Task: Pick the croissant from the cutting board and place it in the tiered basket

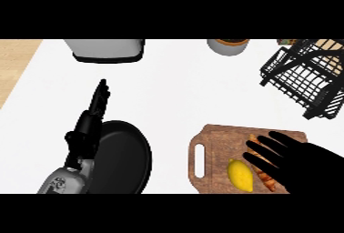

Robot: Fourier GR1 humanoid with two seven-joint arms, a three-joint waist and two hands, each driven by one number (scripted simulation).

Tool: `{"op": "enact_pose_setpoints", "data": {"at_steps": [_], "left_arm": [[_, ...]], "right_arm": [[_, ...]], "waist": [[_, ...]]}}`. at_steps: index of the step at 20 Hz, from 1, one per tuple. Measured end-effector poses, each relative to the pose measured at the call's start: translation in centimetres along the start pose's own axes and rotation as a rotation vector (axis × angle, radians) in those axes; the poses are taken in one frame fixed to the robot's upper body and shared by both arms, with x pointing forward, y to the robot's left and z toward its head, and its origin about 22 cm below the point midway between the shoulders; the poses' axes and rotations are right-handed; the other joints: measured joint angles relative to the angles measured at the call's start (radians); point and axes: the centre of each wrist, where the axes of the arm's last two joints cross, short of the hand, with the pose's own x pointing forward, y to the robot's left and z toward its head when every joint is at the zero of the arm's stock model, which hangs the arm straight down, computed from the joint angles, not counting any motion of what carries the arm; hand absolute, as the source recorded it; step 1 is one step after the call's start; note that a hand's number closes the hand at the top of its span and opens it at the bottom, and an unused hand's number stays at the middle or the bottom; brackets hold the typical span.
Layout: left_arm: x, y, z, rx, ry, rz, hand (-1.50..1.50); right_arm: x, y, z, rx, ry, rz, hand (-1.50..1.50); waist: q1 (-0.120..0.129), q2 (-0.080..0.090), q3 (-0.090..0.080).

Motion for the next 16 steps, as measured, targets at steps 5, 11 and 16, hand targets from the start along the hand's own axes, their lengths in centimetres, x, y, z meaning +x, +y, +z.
{"op": "enact_pose_setpoints", "data": {"at_steps": [5, 11, 16], "left_arm": [[0.4, 0.0, -0.3, 0.004, -0.008, -0.001, 0.00], [0.1, 0.7, -0.7, 0.001, -0.007, 0.008, 0.00], [0.1, 0.4, 0.0, 0.003, -0.005, 0.002, 0.00]], "right_arm": [[0.6, 0.6, -0.4, 0.010, -0.018, 0.060, -1.50], [0.9, 1.7, -1.4, -0.001, -0.038, 0.145, -1.50], [-0.4, 2.8, -2.5, -0.036, 0.010, 0.157, -1.50]], "waist": [[-0.001, 0.000, 0.000], [0.000, 0.000, 0.000], [-0.001, 0.000, 0.000]]}}
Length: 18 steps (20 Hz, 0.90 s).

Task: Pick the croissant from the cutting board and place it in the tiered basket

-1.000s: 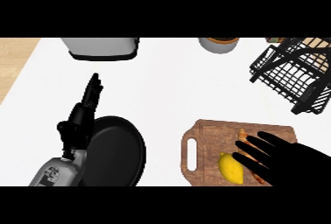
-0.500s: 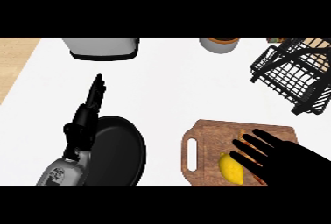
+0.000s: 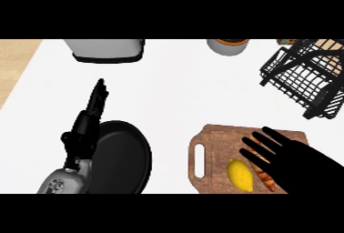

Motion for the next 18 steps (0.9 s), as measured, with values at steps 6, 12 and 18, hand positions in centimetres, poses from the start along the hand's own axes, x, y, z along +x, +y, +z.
{"op": "enact_pose_setpoints", "data": {"at_steps": [6, 12, 18], "left_arm": [[-0.4, -0.4, 0.4, -0.001, 0.003, -0.001, 0.00], [0.0, -0.6, -0.3, -0.001, -0.002, 0.001, 0.00], [0.8, 0.0, -0.7, 0.008, -0.007, -0.005, 0.00]], "right_arm": [[-1.2, 1.9, -1.0, 0.007, 0.047, -0.025, -1.50], [-2.3, 2.5, -2.8, 0.029, 0.038, -0.055, -1.50], [-3.2, 3.8, -3.1, 0.035, -0.006, -0.071, -1.50]], "waist": [[-0.002, 0.000, 0.000], [0.000, 0.000, -0.001], [-0.002, 0.000, -0.001]]}}
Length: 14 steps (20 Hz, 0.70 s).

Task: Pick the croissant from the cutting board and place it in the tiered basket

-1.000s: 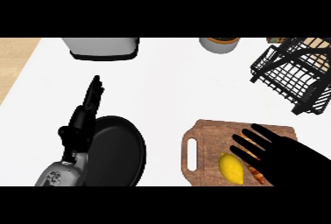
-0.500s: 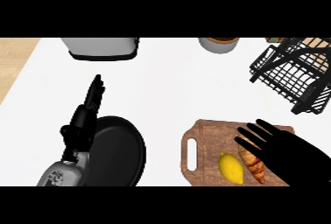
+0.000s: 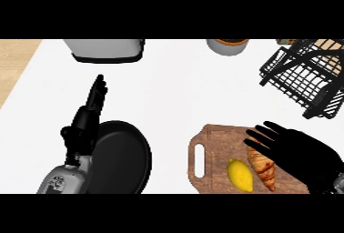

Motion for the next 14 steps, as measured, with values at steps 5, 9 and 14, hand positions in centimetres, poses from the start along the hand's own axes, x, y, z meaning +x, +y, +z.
{"op": "enact_pose_setpoints", "data": {"at_steps": [5, 9, 14], "left_arm": [[-0.5, 0.4, 0.6, -0.005, 0.008, 0.005, 0.00], [-0.2, 0.5, 0.3, 0.000, 0.009, 0.007, 0.00], [-0.3, -0.6, 0.6, 0.001, 0.011, 0.006, 0.00]], "right_arm": [[0.2, 0.3, -1.5, 0.011, -0.011, -0.011, -1.50], [1.4, 0.7, -2.1, 0.029, -0.008, -0.018, -1.50], [1.9, 1.6, -2.8, 0.050, -0.002, -0.017, -1.50]], "waist": [[0.001, 0.000, 0.000], [-0.001, 0.000, 0.000], [-0.001, 0.000, 0.000]]}}
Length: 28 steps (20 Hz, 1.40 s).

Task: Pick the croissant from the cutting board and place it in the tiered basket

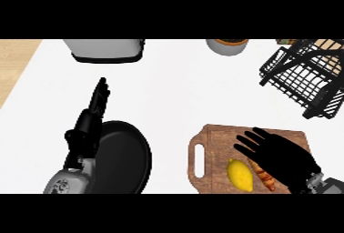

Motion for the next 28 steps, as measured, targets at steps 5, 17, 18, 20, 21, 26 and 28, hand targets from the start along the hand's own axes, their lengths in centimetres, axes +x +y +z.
{"op": "enact_pose_setpoints", "data": {"at_steps": [5, 17, 18, 20, 21, 26, 28], "left_arm": [[0.2, 0.7, 0.1, -0.003, -0.001, -0.005, 0.00], [-0.9, 0.5, 0.0, -0.005, 0.002, 0.003, 0.00], [-1.0, 0.5, -0.4, -0.004, 0.005, 0.005, 0.00], [-0.4, 0.5, -0.5, -0.001, 0.000, 0.007, 0.00], [0.1, 0.5, -0.5, -0.002, -0.001, 0.005, 0.00], [-0.5, 0.5, -0.4, -0.004, 0.003, -0.002, 0.00], [-1.0, 0.8, -0.4, -0.002, 0.003, -0.003, 0.00]], "right_arm": [[-0.4, 0.9, -0.7, 0.010, 0.009, -0.005, -1.50], [-1.1, 2.6, -2.9, 0.021, 0.013, -0.027, -1.50], [-1.1, 2.2, -3.5, 0.020, 0.012, -0.029, -1.50], [-1.2, 2.9, -3.7, 0.019, 0.014, -0.031, -1.50], [-1.6, 3.0, -3.7, 0.018, 0.014, -0.038, -1.50], [-1.4, 3.9, -4.2, 0.012, 0.002, -0.071, -1.50], [-1.4, 4.2, -4.5, -0.006, 0.000, -0.090, 1.50]], "waist": [[0.000, 0.000, 0.000], [0.001, 0.000, 0.000], [0.001, 0.001, 0.000], [0.001, 0.000, 0.000], [0.001, 0.000, 0.000], [0.000, 0.000, 0.000], [0.000, 0.000, 0.000]]}}
